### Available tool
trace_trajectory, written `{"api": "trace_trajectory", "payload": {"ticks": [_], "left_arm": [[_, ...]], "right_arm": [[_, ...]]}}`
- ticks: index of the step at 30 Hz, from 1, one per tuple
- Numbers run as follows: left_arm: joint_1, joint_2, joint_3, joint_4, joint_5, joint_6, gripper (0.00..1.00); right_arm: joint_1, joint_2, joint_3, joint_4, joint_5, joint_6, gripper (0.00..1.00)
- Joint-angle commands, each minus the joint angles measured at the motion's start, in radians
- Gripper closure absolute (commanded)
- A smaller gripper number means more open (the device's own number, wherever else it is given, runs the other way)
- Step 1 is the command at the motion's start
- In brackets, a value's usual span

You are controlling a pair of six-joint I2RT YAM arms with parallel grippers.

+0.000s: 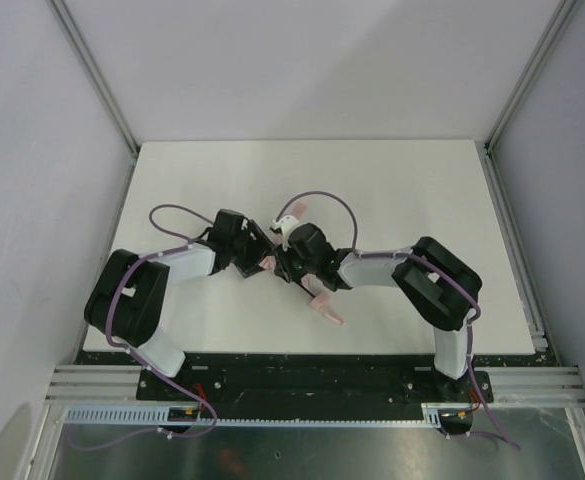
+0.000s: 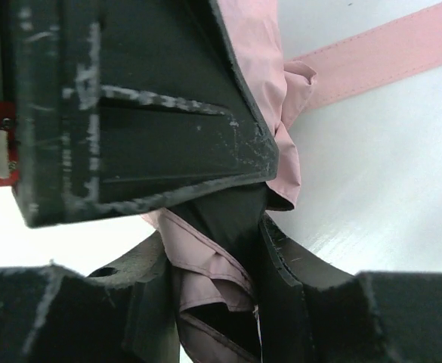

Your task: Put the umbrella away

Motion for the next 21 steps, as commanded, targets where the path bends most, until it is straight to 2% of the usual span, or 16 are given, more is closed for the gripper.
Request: {"api": "trace_trajectory", "payload": {"ticks": [1,6,13,17,21], "left_arm": [[0.015,-0.008,-0.016,-0.126,-0.067,0.092,0.27],[-0.005,0.026,-0.003,-0.102,-0.032,0.078,0.31],[-0.025,0.051,-0.002,-0.088,-0.030,0.066,0.35],[-0.026,0.059,-0.005,-0.083,-0.034,0.065,0.58],[-0.027,0.054,-0.016,-0.065,-0.032,0.056,0.84]], "right_arm": [[-0.101,-0.062,-0.030,0.038,-0.238,0.150,1.00],[-0.161,-0.040,-0.051,0.157,-0.428,0.313,1.00],[-0.249,0.073,-0.111,0.467,-0.676,0.649,1.00],[-0.278,0.115,-0.124,0.578,-0.755,0.774,1.00],[-0.284,0.106,-0.127,0.578,-0.772,0.791,1.00]]}}
